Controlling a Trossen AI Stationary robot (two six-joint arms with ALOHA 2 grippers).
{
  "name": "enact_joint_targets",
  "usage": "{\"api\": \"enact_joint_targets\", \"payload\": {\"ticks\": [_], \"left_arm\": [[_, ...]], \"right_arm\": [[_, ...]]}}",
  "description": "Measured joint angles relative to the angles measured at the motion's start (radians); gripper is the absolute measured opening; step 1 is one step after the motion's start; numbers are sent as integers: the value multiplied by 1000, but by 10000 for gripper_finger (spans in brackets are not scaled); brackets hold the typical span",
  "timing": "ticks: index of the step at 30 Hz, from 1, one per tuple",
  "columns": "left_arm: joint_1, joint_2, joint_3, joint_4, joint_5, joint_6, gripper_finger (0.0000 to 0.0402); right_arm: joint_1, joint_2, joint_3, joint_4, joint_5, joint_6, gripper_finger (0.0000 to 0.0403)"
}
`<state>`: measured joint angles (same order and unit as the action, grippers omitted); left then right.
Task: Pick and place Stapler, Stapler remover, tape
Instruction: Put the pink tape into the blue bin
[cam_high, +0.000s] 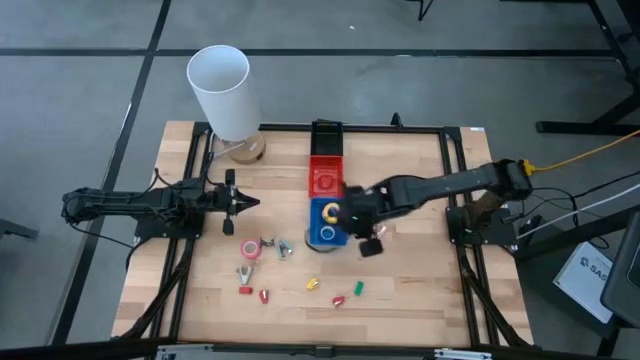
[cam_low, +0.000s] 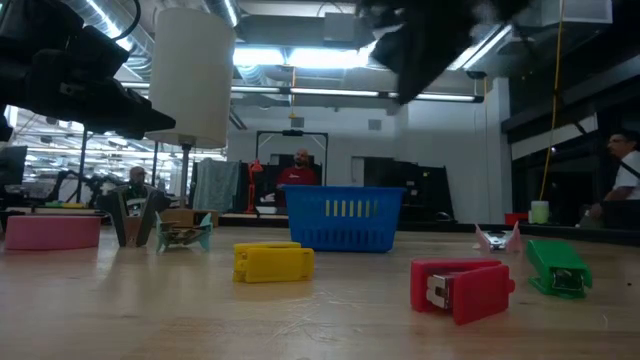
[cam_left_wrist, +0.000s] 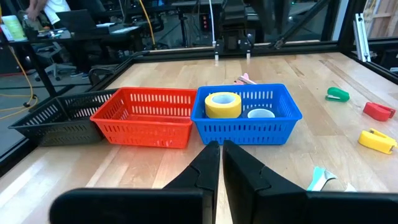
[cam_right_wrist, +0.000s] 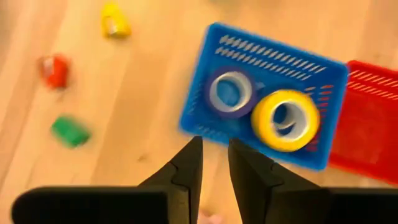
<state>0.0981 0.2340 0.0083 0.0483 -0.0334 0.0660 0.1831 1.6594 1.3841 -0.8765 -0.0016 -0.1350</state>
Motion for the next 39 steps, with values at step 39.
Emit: {"api": "enact_joint_targets", "payload": {"ticks": [39], "left_arm": [[0, 0, 0, 0, 0, 0, 17]], "right_arm": [[210, -1110, -1378, 1183, -90, 434, 81]]}}
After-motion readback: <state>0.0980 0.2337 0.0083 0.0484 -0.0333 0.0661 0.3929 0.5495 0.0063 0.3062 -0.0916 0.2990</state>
